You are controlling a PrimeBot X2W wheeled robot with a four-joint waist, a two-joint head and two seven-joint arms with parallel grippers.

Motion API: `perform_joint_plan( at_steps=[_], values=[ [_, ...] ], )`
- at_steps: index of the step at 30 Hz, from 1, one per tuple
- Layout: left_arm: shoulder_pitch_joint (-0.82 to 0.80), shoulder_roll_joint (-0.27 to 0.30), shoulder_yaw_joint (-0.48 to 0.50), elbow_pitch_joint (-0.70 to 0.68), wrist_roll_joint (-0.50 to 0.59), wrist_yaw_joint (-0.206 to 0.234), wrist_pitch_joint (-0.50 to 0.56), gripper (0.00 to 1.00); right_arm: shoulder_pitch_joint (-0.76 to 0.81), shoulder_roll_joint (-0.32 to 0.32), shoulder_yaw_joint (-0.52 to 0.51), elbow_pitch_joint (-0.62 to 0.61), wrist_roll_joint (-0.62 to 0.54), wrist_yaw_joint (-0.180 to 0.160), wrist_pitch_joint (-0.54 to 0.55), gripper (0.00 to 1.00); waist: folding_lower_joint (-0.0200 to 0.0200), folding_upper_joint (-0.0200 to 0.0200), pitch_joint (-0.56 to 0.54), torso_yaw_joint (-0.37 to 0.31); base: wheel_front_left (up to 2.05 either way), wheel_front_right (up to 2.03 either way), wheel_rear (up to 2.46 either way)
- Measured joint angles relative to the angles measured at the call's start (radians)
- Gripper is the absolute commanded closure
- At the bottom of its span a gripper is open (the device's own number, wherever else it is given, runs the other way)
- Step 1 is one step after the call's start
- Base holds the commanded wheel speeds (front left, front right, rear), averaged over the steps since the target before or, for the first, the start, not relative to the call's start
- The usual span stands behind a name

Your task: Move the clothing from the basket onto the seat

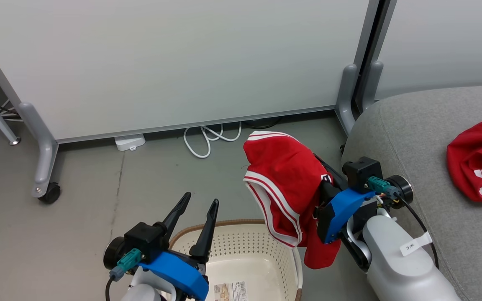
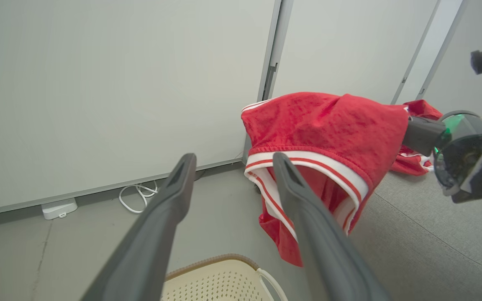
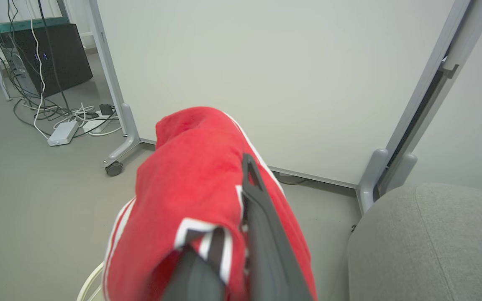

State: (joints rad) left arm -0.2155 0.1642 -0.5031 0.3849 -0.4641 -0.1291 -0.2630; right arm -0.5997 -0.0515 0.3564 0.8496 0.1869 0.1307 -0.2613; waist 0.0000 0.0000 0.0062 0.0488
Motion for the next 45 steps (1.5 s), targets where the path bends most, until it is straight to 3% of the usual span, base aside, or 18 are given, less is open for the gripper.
perform_joint_plan(
  at_steps=[14, 37, 45],
  values=[
    [0.000, 0.003, 0.002, -0.014, 0.007, 0.000, 0.000, 0.00, 0.004, 0.000, 0.014, -0.021, 0.009, 0.000, 0.000, 1.00, 0.0000, 0.0000, 0.002, -0.075, 0.00, 0.00, 0.00],
    [-0.003, 0.003, -0.007, -0.019, 0.010, 0.000, 0.000, 0.00, 0.010, 0.000, 0.000, -0.047, -0.003, 0.000, 0.000, 1.00, 0.0001, 0.0000, 0.019, -0.389, 0.00, 0.00, 0.00],
    [-0.012, 0.008, -0.025, -0.019, 0.010, 0.000, 0.000, 0.00, 0.019, 0.000, -0.009, -0.057, -0.003, 0.000, 0.000, 1.00, 0.0001, 0.0000, 0.029, -0.460, 0.00, 0.00, 0.00]
  ],
)
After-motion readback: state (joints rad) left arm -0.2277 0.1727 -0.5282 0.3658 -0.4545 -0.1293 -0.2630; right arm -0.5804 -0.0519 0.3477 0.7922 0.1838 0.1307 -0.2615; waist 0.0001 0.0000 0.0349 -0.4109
